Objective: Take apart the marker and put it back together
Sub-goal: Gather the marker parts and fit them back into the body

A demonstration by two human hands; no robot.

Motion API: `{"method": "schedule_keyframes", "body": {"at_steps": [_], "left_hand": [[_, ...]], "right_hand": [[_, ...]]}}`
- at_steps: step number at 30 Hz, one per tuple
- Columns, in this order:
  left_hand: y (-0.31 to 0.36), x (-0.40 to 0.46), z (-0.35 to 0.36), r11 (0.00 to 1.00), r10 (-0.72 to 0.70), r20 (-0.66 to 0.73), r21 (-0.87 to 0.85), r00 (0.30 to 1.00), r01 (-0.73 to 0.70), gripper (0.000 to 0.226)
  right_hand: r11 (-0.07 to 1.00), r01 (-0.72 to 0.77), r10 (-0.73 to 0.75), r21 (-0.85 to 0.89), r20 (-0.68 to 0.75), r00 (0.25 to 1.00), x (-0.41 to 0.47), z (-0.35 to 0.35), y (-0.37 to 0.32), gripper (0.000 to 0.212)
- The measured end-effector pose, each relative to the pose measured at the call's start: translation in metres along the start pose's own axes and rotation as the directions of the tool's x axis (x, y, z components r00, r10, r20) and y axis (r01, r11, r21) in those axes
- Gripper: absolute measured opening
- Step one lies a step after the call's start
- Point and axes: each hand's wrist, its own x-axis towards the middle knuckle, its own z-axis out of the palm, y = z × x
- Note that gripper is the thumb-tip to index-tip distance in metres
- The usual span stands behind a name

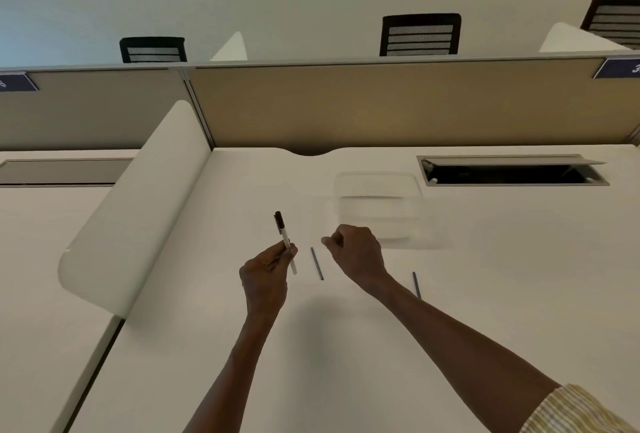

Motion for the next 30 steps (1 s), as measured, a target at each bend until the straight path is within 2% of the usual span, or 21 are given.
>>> {"method": "schedule_keyframes", "body": {"at_steps": [3, 8, 15, 19, 24, 30], "left_hand": [[-0.006, 0.005, 0.001, 0.999, -0.044, -0.017, -0.005, 0.999, 0.044, 0.016], [-0.014, 0.013, 0.003, 0.996, -0.087, -0.032, -0.006, 0.996, 0.087, 0.015], [-0.02, 0.022, 0.005, 0.993, -0.115, -0.025, -0.032, 0.993, 0.115, 0.017], [-0.024, 0.023, 0.005, 0.991, -0.132, -0.028, -0.036, 0.991, 0.131, 0.014], [-0.024, 0.023, 0.008, 0.989, -0.147, -0.019, -0.03, 0.989, 0.146, 0.014], [-0.02, 0.024, 0.01, 0.99, -0.143, -0.019, -0.019, 0.989, 0.143, 0.014]], "right_hand": [[0.996, -0.068, 0.074, -0.055, 0.102, 0.992, 0.005, 0.015, 0.008, 0.032], [0.985, -0.08, 0.116, -0.151, 0.248, 0.962, 0.016, 0.042, 0.012, 0.018], [0.972, -0.088, 0.144, -0.216, 0.26, 0.955, 0.024, 0.068, 0.013, 0.024], [0.964, -0.112, 0.175, -0.242, 0.258, 0.95, 0.026, 0.077, 0.008, 0.017], [0.958, -0.197, 0.252, -0.211, 0.279, 0.927, 0.028, 0.079, 0.005, 0.032], [0.969, -0.219, 0.245, -0.116, 0.3, 0.922, 0.034, 0.067, 0.005, 0.029]]}}
